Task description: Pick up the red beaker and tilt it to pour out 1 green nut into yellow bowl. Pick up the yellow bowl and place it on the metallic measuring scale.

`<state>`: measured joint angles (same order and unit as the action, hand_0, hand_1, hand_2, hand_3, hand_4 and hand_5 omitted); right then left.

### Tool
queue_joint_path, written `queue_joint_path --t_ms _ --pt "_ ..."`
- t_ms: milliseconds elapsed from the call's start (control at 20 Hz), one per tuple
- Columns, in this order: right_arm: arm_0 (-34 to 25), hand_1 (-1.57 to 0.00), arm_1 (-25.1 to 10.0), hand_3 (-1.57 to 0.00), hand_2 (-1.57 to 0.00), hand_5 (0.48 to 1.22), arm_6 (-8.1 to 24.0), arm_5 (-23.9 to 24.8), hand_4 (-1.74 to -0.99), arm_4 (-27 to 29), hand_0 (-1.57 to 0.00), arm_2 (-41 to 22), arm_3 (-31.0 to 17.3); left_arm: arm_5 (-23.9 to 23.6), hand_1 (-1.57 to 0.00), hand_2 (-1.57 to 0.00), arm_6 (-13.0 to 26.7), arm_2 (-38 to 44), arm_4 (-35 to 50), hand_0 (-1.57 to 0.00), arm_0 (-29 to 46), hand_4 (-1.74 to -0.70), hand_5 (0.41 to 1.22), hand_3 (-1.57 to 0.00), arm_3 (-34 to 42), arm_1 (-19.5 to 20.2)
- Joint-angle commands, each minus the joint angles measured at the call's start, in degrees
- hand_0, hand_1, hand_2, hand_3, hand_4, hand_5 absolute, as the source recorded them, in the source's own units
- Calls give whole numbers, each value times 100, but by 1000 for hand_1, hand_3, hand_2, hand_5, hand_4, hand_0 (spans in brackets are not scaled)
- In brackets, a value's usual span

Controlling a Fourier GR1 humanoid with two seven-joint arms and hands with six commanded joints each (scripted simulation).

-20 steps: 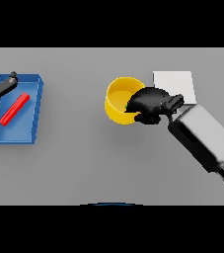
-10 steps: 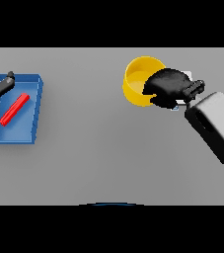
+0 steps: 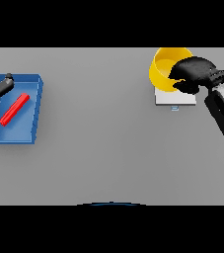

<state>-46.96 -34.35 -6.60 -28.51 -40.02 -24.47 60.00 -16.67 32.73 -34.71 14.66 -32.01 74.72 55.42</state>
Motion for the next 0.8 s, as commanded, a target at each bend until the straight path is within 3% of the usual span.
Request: queue_joint_path --t_ms 0,150,300,450,650,750 --pt "-49 -1571 23 -1168 -1571 1221 -50 93 -1720 -33 -1571 0 -257 -3 1 1 25 -4 -29 1 -38 -829 774 1 -16 4" --pt "-85 -1571 81 -1227 -1571 1221 54 276 -1722 -66 -1571 -47 -693 -76 1 1 134 -15 -21 1 9 -819 763 1 133 37" --pt "-192 -1566 182 -1360 -1571 1221 -197 642 -1724 -151 -1571 -97 -1304 -40 1 1 112 -22 -23 1 59 -814 757 1 75 54" --pt "-317 -1561 388 -1432 -1571 1221 -211 940 -1725 -220 -1571 -147 -1793 41 1 1 73 -17 -46 1 -78 -801 743 1 -60 8" --pt "-370 -1491 501 -1497 -1566 1221 -177 1084 -1727 -191 -1571 -173 -2190 9 1 1 128 -17 -43 1 -124 -800 725 1 -27 -27" --pt "-409 -1462 525 -1496 -1568 1221 -324 1206 -1724 -175 -1571 -184 -2369 29 1 1 88 -22 -28 1 -139 -806 734 1 -72 -85"
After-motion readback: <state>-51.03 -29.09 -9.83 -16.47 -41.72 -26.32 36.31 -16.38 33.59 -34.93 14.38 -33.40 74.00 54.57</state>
